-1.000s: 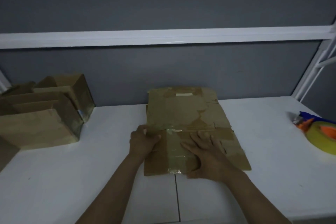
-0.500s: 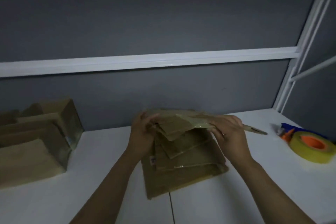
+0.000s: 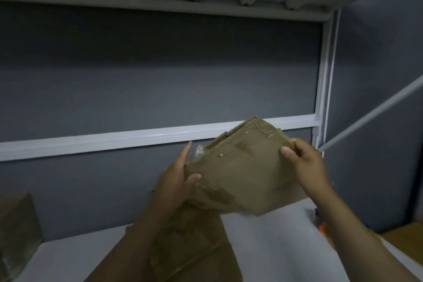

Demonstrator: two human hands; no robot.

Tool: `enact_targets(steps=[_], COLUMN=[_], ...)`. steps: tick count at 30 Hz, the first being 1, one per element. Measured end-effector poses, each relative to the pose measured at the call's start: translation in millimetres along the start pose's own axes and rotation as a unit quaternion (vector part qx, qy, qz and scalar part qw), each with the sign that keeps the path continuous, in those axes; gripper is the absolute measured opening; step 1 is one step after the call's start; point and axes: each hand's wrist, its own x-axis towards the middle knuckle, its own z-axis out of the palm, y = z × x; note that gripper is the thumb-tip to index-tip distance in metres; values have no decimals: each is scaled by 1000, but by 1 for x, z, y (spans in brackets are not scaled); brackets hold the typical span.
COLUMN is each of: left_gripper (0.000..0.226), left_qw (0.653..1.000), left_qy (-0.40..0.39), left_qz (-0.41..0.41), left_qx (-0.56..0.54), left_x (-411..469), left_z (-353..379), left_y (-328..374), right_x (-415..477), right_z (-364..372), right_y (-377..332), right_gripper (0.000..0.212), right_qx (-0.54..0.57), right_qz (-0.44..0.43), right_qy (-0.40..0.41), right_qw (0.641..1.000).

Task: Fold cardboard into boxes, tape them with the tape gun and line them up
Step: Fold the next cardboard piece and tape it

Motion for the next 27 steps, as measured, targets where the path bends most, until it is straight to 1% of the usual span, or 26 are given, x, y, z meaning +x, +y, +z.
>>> enact_targets(steps=[2, 3, 4, 5, 6, 7, 8, 10, 12, 13, 15, 16, 18, 19, 20, 22, 23, 25, 27], left_gripper=[39, 28, 21, 18, 22, 28, 32, 32, 29, 24, 18, 19, 27, 30, 29, 20, 22, 31, 31], left_qw=[994, 991, 989, 988, 986, 984, 981, 974, 974, 978, 987, 990, 992, 990, 986, 978, 973, 965, 954], left_qy=[33, 46, 52, 59, 73, 89, 102, 115, 115, 100, 33, -5, -59, -76, -90, -105, -108, -102, -110], left_qz=[-11, -14, -19, -26, -33, -43, -53, -69, -82, -87, -89, -89, -106, -122, -137, -163, -173, -194, -215], left_qx=[100, 127, 138, 143, 145, 150, 159, 182, 177, 161, 133, 111, 35, -2, -32, -82, -108, -143, -177], left_x=[15, 21, 25, 28, 32, 36, 40, 47, 56, 61, 69, 71, 72, 71, 70, 66, 63, 57, 52], left_z=[14, 22, 30, 39, 48, 58, 68, 87, 102, 107, 114, 116, 126, 132, 140, 158, 168, 184, 196], left_y=[15, 24, 35, 46, 58, 71, 85, 115, 142, 155, 174, 182, 195, 199, 203, 205, 205, 203, 200], right_x=[22, 35, 48, 61, 72, 80, 85, 90, 93, 97, 106, 110, 113, 112, 111, 105, 101, 93, 86], right_z=[-10, -13, -14, -14, -13, -13, -12, -10, -12, -16, -23, -26, -34, -38, -41, -49, -53, -57, -58], right_y=[12, 21, 32, 42, 52, 56, 59, 63, 64, 65, 73, 80, 91, 98, 104, 114, 117, 126, 132], right_gripper=[7, 5, 15, 34, 55, 73, 84, 93, 98, 100, 104, 108, 117, 116, 105, 69, 58, 54, 59], right_qx=[15, 10, -12, -47, -87, -103, -95, -49, 51, 114, 204, 223, 242, 244, 247, 252, 251, 245, 244], right_qz=[34, 49, 60, 68, 73, 85, 99, 107, 145, 174, 216, 221, 231, 237, 241, 251, 256, 264, 272], right_qy=[0, 0, 2, -6, -21, -39, -63, -140, -243, -281, -315, -325, -348, -358, -366, -383, -393, -417, -443], right_qw=[999, 999, 998, 997, 993, 990, 989, 983, 958, 937, 902, 892, 876, 870, 864, 853, 847, 835, 819])
